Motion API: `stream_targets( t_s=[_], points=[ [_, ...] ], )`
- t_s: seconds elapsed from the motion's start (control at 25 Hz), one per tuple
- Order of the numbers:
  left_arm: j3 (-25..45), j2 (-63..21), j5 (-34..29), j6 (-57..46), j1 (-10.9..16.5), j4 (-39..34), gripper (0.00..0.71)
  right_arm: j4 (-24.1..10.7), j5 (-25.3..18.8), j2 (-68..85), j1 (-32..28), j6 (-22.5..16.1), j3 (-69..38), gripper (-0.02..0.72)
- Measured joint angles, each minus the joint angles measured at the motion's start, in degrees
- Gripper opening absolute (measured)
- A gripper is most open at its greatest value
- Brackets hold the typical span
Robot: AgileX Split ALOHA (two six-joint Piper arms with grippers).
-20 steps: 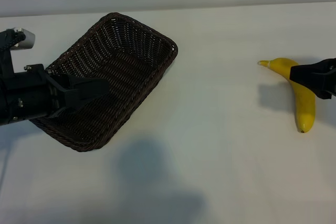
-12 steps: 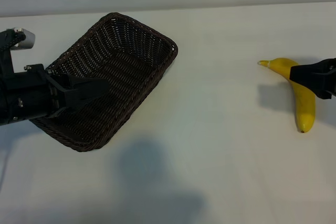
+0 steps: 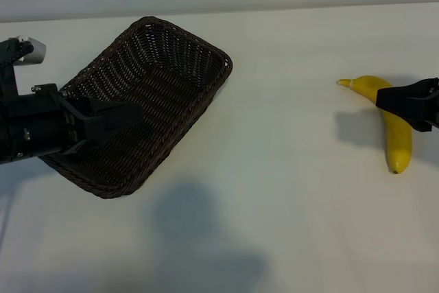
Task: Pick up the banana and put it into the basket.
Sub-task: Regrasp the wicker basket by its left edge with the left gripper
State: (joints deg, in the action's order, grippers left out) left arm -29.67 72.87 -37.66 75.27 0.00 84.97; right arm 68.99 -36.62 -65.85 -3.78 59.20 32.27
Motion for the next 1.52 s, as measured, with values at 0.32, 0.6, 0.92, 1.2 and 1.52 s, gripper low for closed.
stream_targets(
  t_s=[0.32, 0.6, 0.92, 1.2, 1.52],
  points=[
    [0.0, 0.0, 0.09, 0.0, 0.0, 0.0, 0.477, 0.0, 0.0, 0.0, 0.0, 0.0, 0.0, 0.498],
    [0.0, 0.0, 1.12, -0.06, 0.0, 0.0, 0.477, 0.0, 0.0, 0.0, 0.0, 0.0, 0.0, 0.498],
    [0.0, 0.0, 0.81, -4.98, 0.0, -0.85, 0.477, 0.0, 0.0, 0.0, 0.0, 0.0, 0.0, 0.498],
    [0.0, -0.54, 1.11, -13.18, 0.0, -7.73, 0.477, 0.0, 0.0, 0.0, 0.0, 0.02, 0.0, 0.498],
    [0.0, -12.15, 1.57, -36.54, 0.0, -28.48, 0.477, 0.0, 0.0, 0.0, 0.0, 0.02, 0.0, 0.498]
  ],
)
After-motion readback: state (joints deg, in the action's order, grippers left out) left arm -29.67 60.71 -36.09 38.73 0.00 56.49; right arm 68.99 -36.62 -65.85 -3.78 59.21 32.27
